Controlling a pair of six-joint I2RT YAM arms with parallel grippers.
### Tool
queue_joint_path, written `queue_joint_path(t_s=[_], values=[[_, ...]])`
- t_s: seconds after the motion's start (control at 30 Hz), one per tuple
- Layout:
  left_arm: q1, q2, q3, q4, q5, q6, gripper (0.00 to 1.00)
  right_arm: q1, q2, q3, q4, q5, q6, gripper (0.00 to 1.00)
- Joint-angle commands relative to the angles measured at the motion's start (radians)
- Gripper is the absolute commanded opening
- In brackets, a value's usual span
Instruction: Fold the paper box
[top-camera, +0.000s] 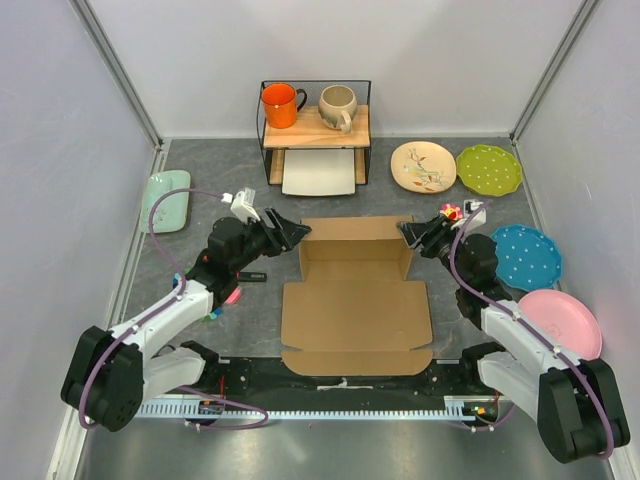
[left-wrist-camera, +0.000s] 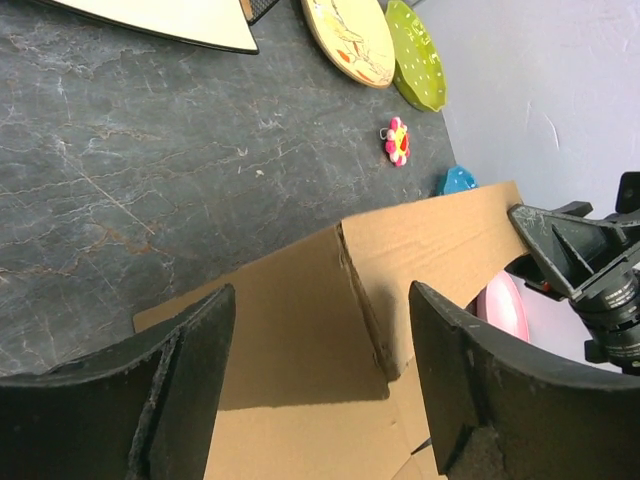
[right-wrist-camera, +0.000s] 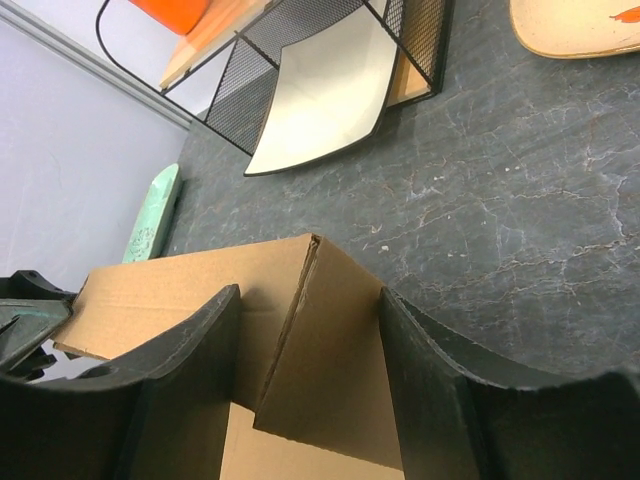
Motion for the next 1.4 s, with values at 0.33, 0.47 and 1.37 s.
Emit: queue_joint_path(t_s=[0.33,0.47,1.37], values=[[0.017,0.093,0.088,-0.001,0.118,-0.035,0.78,-0.004,-0.055,-0.176,-0.319,-0.022,0.002,0.56],[0.015,0.114,0.061,0.056,0.187,-0.041,0.74,-0.004,-0.078,-0.191,-0.362,-0.009,0.029,0.55],[-0.017,0.077,-0.05,0.187,0.221,-0.027,0.62,0.002,-0.253,-0.263,-0.394,-0.095,0.089,0.55]])
